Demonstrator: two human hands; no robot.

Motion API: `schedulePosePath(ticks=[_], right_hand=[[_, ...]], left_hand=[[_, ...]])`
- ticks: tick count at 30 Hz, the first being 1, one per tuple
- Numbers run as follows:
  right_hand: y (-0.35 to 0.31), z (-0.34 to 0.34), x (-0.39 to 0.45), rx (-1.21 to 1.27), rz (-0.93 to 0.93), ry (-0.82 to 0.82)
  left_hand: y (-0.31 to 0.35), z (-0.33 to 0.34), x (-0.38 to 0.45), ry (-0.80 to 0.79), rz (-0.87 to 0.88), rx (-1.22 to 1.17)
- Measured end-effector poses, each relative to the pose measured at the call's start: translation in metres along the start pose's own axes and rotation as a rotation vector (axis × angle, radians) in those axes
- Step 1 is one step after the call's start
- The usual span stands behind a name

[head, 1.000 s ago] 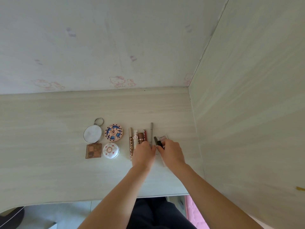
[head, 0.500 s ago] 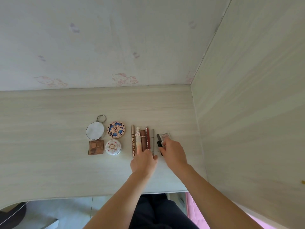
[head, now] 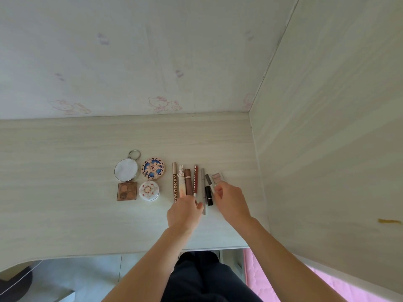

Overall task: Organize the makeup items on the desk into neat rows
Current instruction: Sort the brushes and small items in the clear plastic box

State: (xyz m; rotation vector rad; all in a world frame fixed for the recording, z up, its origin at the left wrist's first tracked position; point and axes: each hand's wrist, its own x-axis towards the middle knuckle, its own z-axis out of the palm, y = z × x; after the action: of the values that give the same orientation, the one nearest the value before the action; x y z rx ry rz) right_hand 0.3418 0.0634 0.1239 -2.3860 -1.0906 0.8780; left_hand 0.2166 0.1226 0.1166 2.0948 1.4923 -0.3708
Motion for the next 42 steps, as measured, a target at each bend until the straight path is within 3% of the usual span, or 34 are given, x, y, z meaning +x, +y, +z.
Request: schedulePosePath(ticks=[7, 16, 23, 33, 42], right_hand=[[0.001, -0.01, -0.018, -0.154, -0.133, -0.039], [0.007, -0.002, -0.055, -0.447, -0.134, -0.023], [0.012, 0.026, -0.082, -0.392, -0.026, 0.201], [-0.005, 0.083, -0.129, -0.318, 0.265, 0.312], [-0.014, 0.088, -0.198, -0.183, 0.488, 0.519]], left_hand=[[-0.005, -0.022, -0.008, 0.153, 0.112, -0.08], [-0.018, -0.02, -0.02, 0.337, 0.611, 0.141], [-0.03, -0.017, -0.022, 0.297, 0.831, 0.219], [-0.058, -0.011, -0.008, 0.174, 1.123, 0.383], [-0.032, 0.007, -0.042, 0.056, 1.423, 0.448]])
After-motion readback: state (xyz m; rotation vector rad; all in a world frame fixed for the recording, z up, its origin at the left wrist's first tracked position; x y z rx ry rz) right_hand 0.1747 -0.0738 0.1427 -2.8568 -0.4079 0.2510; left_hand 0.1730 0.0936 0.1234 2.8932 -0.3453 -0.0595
